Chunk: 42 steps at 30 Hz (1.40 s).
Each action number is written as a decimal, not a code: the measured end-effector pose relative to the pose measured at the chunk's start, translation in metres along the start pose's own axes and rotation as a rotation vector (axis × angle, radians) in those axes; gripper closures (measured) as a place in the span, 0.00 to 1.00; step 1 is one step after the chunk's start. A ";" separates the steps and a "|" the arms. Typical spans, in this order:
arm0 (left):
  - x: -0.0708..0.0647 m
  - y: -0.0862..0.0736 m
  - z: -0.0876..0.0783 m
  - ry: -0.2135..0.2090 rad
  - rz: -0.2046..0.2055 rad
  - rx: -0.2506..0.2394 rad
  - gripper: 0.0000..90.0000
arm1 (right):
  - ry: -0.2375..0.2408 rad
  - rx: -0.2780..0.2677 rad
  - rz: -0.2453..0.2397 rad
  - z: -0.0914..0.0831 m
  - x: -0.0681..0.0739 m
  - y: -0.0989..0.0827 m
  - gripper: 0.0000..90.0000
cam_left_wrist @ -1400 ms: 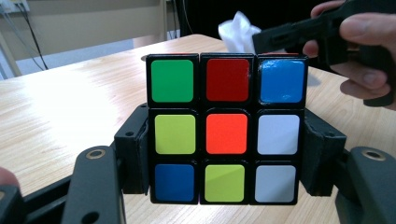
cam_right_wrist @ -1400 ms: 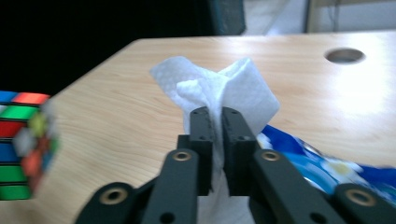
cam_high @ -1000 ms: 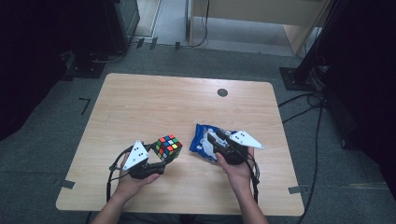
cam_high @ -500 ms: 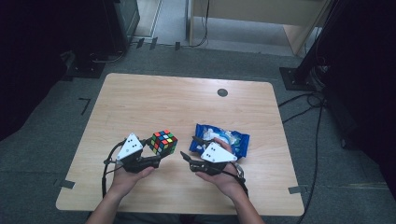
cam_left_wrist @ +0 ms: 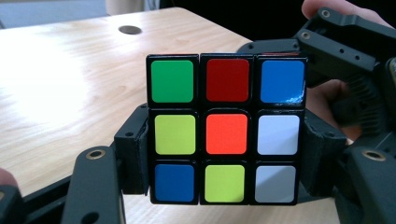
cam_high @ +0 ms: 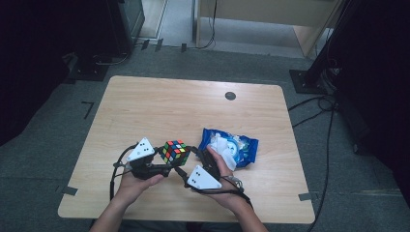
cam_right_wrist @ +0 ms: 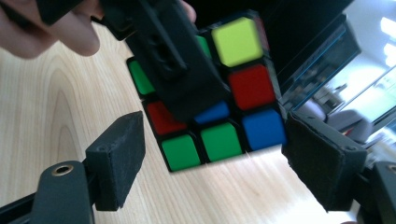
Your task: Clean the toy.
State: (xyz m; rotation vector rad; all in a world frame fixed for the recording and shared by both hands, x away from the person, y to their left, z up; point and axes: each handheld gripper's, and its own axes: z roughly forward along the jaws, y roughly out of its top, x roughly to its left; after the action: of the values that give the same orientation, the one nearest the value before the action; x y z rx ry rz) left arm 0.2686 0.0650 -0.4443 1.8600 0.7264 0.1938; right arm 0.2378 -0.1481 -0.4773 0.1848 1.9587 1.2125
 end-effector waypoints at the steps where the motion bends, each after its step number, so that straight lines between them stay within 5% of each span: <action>1: -0.001 0.000 0.001 -0.003 0.008 0.010 0.38 | -0.008 0.003 -0.016 0.001 0.001 0.000 0.26; 6: -0.005 0.000 0.005 -0.023 -0.001 0.026 0.38 | -0.036 0.001 -0.078 0.001 0.008 0.003 0.35; 10: -0.001 0.000 0.005 -0.041 -0.047 0.013 0.37 | -0.039 0.013 -0.046 0.000 0.010 0.005 0.38; 16: 0.002 0.002 -0.001 -0.056 -0.077 -0.053 0.36 | -0.017 0.012 0.071 -0.001 0.003 0.001 0.39; 23: 0.009 0.003 -0.014 -0.050 -0.088 -0.163 0.35 | -0.074 0.049 0.211 -0.014 -0.025 -0.017 0.39; 29: 0.011 -0.003 -0.001 -0.014 -0.106 -0.141 0.36 | -0.147 0.073 0.322 -0.045 -0.065 -0.028 0.39; 32: 0.006 -0.005 0.013 0.001 -0.084 -0.111 0.37 | -0.175 0.095 0.383 -0.058 -0.078 -0.036 0.39; 37: -0.005 -0.009 0.030 0.014 -0.054 -0.071 0.40 | -0.176 0.105 0.459 -0.065 -0.085 -0.050 0.39; 42: -0.008 -0.013 0.033 0.016 -0.037 -0.066 0.41 | -0.125 0.093 0.532 -0.056 -0.074 -0.046 0.39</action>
State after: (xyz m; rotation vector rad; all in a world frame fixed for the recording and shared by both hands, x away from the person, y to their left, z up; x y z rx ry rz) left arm 0.2719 0.0370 -0.4682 1.7830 0.7564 0.2069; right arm 0.2604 -0.2475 -0.4609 0.8529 1.9158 1.3961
